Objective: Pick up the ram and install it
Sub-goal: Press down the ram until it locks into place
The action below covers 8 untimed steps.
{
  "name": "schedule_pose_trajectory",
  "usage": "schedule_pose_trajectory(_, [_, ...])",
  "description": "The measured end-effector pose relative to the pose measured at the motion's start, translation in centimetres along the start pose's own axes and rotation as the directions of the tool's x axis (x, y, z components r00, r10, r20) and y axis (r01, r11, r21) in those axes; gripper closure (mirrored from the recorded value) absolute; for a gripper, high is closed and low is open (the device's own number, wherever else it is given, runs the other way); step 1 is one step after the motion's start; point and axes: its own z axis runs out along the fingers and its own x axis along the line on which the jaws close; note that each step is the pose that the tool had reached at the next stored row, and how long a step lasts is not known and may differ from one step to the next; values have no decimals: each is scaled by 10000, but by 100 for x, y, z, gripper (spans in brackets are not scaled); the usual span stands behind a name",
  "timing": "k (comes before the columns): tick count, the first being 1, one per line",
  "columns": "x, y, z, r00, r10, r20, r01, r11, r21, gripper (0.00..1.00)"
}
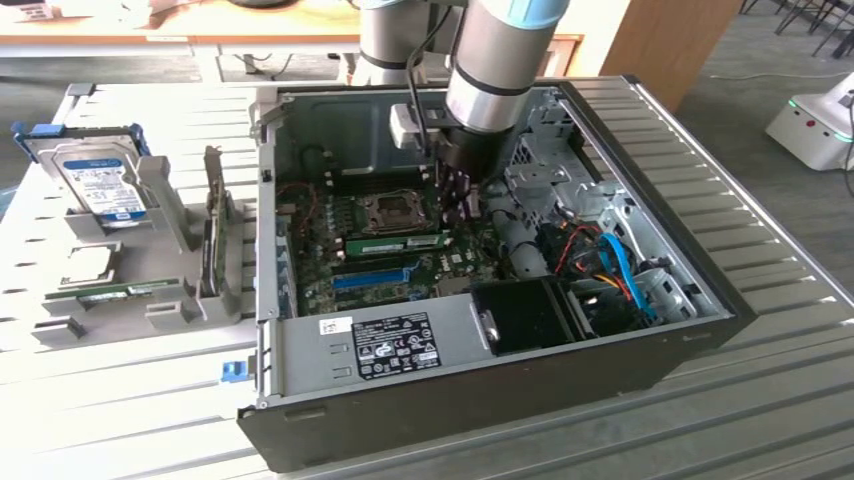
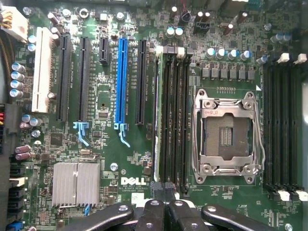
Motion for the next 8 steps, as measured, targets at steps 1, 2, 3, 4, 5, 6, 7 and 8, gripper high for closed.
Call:
schedule_pose_trajectory(1, [-1,0,-12,10000,1,0,-1,10000,-15,89])
schedule_pose_trajectory(2, [-1,0,-21,10000,2,1,-2,10000,-27,89])
schedule_pose_trajectory(3, [-2,1,-27,10000,3,1,-3,10000,-36,89])
schedule_pose_trajectory(4, [-2,1,-27,10000,3,2,-3,10000,-36,89])
schedule_pose_trajectory(5, [-2,0,-27,10000,2,3,-2,10000,-36,89])
schedule_pose_trajectory(6, [-2,0,-27,10000,1,2,-1,10000,-37,89])
schedule_pose_trajectory(7, [-2,0,-27,10000,2,2,-2,10000,-37,89])
schedule_pose_trajectory(8, [-1,0,-28,10000,1,1,-1,10000,-37,89])
